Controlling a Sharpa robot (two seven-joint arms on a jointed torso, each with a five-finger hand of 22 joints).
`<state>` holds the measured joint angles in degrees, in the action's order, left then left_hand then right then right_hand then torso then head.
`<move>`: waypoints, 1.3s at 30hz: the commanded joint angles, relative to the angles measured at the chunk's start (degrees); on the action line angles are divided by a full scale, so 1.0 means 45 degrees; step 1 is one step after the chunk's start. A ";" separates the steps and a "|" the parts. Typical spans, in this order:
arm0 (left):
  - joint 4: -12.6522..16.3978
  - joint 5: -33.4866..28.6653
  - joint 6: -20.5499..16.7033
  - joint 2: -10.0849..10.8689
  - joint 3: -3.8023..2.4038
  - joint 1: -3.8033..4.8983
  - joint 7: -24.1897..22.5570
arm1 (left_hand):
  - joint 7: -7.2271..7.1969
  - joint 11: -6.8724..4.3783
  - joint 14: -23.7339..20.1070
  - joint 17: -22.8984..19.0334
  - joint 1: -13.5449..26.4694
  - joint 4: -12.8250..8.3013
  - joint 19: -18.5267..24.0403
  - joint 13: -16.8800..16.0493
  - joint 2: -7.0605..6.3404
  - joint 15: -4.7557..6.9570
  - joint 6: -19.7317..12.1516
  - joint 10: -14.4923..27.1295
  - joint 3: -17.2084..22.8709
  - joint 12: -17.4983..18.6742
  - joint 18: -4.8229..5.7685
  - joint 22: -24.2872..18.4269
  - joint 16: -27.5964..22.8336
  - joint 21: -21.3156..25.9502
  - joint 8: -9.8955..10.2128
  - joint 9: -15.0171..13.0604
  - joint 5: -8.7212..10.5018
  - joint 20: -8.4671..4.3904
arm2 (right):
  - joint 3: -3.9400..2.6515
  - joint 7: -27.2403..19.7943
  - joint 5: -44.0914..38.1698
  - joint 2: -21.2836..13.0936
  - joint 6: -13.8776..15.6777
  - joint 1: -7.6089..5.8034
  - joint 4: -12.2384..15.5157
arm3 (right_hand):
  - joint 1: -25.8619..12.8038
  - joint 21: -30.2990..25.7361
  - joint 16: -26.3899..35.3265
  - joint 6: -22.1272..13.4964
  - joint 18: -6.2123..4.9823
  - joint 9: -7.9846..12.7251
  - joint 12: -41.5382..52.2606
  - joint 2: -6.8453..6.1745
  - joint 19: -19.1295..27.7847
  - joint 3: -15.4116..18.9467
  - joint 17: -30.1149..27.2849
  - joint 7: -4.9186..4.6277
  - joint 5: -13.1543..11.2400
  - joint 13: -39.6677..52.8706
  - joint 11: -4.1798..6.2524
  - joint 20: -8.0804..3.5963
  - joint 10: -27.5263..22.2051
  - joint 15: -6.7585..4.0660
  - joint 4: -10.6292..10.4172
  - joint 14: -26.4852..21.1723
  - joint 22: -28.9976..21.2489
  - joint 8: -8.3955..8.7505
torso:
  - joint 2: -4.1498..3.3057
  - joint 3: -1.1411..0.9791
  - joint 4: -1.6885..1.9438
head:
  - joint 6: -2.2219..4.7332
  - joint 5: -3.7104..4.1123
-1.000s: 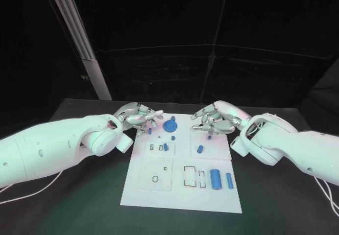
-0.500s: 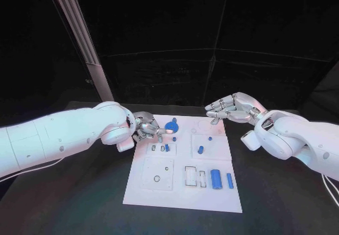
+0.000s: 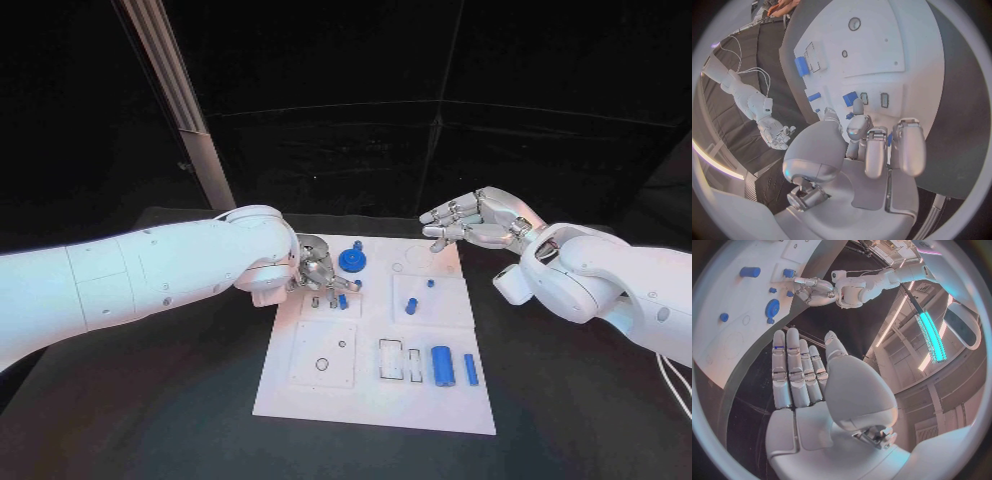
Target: Assemble the parts on the task board
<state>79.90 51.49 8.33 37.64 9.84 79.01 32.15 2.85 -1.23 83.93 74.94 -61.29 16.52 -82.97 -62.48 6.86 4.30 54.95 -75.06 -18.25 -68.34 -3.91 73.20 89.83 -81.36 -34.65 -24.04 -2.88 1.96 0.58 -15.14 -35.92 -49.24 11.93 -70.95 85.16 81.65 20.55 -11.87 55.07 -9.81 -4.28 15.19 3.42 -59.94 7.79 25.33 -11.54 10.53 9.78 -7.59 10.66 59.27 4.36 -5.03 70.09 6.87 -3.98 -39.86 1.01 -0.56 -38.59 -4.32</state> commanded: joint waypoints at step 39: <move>-0.0759 0.0472 0.1161 -0.0957 0.0088 0.0046 0.0417 | -0.0046 -0.0022 0.1348 0.3348 -0.2455 -0.0968 -0.0094 -0.0188 0.0361 0.0086 -0.0859 -0.0040 0.1818 -0.0199 0.0178 0.0406 0.0039 -0.0206 -0.1024 -0.1169 -0.0023 -0.0062 | -0.0003 0.0130 -0.0375 0.0397 -0.0523 -0.0029 -0.0347 | -0.0004 -0.0597 0.0667 -0.0148 -0.0152 0.0021 -0.0028 0.0279 -0.0217 0.0104 -0.1002 -0.0159 0.0284 -0.0692 -0.0189 0.0093 -0.0209 0.0126 0.0312 -0.0096 -0.0348 0.0026 | -0.0019 0.0009 0.0001 | -0.0444 0.0026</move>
<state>76.42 53.09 13.22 33.39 10.21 79.14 34.03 2.63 -1.22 83.94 74.92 -72.10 12.18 -83.16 -63.34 8.43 4.29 51.45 -75.04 -10.33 -69.00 -3.93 74.95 89.82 -81.93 -38.87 -29.29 -2.88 1.77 0.59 -14.41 -37.54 -47.48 10.32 -70.95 83.63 81.59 18.14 -9.13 54.64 -9.79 -4.24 15.19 3.98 -60.52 8.28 20.87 -11.95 11.47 6.72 -8.30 11.25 58.55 4.70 -3.94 69.60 5.36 -3.98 -39.96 1.07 -0.54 -40.54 -4.13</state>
